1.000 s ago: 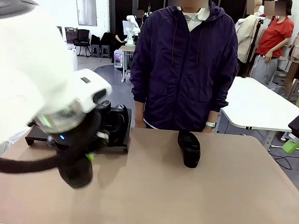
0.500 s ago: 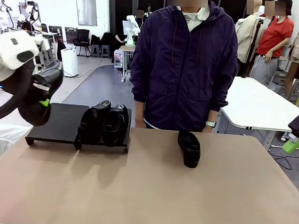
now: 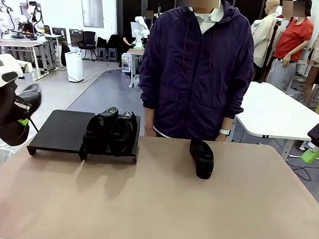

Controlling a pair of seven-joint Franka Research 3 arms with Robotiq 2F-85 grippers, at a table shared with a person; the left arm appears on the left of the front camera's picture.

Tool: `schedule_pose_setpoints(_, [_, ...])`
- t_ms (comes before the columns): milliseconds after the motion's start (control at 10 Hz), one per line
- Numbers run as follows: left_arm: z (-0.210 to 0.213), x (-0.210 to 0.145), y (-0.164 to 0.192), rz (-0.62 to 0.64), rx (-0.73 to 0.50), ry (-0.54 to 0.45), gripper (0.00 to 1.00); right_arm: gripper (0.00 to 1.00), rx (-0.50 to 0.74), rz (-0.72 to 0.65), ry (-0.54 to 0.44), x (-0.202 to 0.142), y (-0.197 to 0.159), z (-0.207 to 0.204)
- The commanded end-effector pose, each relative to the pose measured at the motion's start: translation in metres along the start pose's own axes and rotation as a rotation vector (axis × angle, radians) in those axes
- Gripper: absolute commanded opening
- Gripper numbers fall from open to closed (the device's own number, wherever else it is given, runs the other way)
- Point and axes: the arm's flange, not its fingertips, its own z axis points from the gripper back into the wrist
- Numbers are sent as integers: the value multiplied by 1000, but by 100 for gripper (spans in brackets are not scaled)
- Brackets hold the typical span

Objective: Organize the shoes by placing them on the stand.
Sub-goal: Place the Shoe from the middle of the table onto the Shoes Stand.

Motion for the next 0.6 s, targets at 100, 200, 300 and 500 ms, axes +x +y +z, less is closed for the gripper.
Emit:
schedule_pose_setpoints(100, [0, 0, 0, 0, 0, 0, 0, 100, 18, 25, 4, 1, 1, 4])
schedule_pose_setpoints(200, [-23, 17, 8, -89, -73, 50, 0, 100, 18, 25, 4, 1, 1, 4])
schedule_pose_setpoints(300, [-50, 29, 14, -165, -130, 82, 0, 100, 18, 25, 4, 1, 1, 4])
schedule_pose_setpoints(500, [-94, 45, 21, -245, -197, 51, 0, 100, 18, 25, 4, 1, 1, 4])
